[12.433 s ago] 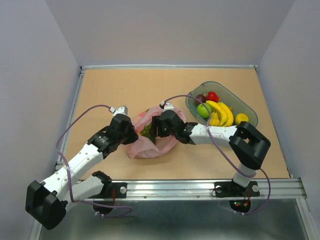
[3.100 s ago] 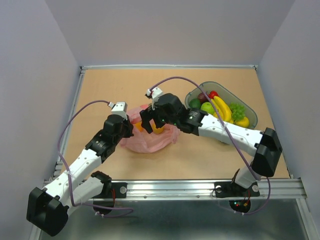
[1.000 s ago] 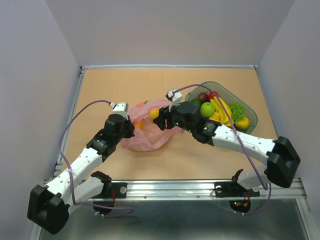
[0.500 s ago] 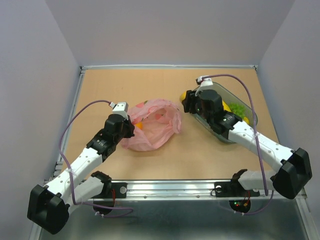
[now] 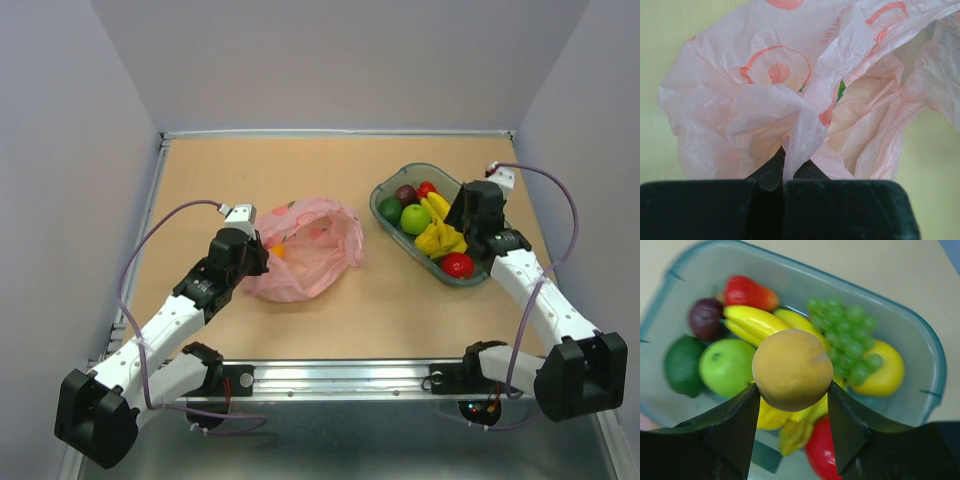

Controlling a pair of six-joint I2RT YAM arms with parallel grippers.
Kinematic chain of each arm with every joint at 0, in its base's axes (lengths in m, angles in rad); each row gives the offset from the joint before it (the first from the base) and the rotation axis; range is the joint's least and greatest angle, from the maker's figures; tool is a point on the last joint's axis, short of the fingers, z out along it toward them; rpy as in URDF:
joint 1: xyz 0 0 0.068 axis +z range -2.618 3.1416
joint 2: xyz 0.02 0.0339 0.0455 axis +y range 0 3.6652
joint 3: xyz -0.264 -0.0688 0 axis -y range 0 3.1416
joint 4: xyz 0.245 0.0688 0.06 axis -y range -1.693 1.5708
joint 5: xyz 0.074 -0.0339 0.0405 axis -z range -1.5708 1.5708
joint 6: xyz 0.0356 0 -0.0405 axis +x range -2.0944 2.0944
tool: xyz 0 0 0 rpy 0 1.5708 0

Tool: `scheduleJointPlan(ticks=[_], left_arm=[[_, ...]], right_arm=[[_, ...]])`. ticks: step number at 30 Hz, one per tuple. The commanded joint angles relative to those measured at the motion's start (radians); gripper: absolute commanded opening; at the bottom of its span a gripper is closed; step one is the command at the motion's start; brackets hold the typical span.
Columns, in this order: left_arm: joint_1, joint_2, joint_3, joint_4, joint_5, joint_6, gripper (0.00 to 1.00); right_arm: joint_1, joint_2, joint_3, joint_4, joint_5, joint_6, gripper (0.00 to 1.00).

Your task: Untie the knot of the plastic bag and take out the fruit

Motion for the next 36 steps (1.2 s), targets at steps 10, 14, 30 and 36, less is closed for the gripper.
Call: scheduleJointPlan(ticks=[10,14,30,36], left_arm=[[0.004,-0.001,0.023,0.030,-0.015,-0.001,0.00],[0.004,-0.006,0.021,0.027,-0.017,-0.003,0.00],[0.004,-0.061,0.167,-0.216,-0.058,-0.308,0.85],[-0.002,-0.061,0.219,-0.316,-0.112,-0.443,0.89]], right_arm=[[-0.196,-0.009,-0.125,-0.207,-0.042,0.165,0.06],[-0.219,0.011,-0.128,-0.212,-0.031,0.183,0.38],[-0.219,-0.147,0.055,-0.261,-0.244,0.038,1.00],[-0.219,-0.170,0.061,-0.253,-0.392,-0.002,1.00]])
